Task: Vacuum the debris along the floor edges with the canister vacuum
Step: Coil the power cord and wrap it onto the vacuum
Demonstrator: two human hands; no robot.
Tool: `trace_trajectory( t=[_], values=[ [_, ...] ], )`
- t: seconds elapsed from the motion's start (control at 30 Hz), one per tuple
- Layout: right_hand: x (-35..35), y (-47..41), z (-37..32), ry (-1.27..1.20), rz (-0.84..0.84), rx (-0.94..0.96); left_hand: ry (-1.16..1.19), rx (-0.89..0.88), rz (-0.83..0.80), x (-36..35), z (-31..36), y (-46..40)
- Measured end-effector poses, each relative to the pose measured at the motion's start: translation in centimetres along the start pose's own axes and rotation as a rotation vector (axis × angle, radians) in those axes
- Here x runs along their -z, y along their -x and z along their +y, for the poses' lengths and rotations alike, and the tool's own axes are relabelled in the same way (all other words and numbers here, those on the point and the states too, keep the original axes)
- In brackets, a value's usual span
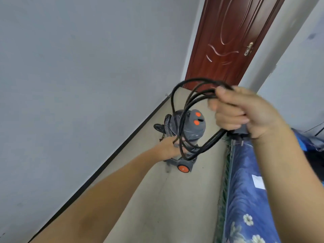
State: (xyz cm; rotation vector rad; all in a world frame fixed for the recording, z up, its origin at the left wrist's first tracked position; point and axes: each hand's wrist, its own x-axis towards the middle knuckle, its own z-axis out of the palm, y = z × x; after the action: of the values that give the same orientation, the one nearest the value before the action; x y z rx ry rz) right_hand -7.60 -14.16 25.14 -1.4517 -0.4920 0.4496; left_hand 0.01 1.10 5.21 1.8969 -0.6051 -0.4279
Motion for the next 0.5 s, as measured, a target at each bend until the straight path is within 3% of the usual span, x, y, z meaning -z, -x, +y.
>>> trace_trajectory(
  t=[0.1,0.17,0.23,0.3,0.37,0.43,0.5],
  values=[
    [2.5,1.7,-3.5,-0.500,-0.254,0.095,-0.025,0.088,0.090,-0.7,-3.5,-0.3],
    [4.3,2.8,-4.2,-0.746,-0.207,0.141,-0.091,0.171,0.207,-0.4,-5.3,0.4],
    [5.9,3.6,-3.0,-0.852,-0.009,0.195,-0.326,0.220,0.143,0.6,-6.7,1.7],
    [7.1,3.9,-0.5,-0.884,0.350,0.245,-0.576,0.250,-0.035,1.5,-7.1,3.3],
    [8.3,3.6,2.6,-0.852,0.676,0.244,-0.741,0.247,-0.084,1.8,-6.7,5.1],
    [9.5,2.7,5.6,-0.769,0.862,0.149,-0.781,0.240,-0.042,1.6,-5.7,6.8],
    [9.7,1.2,8.5,-0.625,0.942,-0.004,-0.792,0.258,-0.082,1.0,-4.3,8.3]
  ],
)
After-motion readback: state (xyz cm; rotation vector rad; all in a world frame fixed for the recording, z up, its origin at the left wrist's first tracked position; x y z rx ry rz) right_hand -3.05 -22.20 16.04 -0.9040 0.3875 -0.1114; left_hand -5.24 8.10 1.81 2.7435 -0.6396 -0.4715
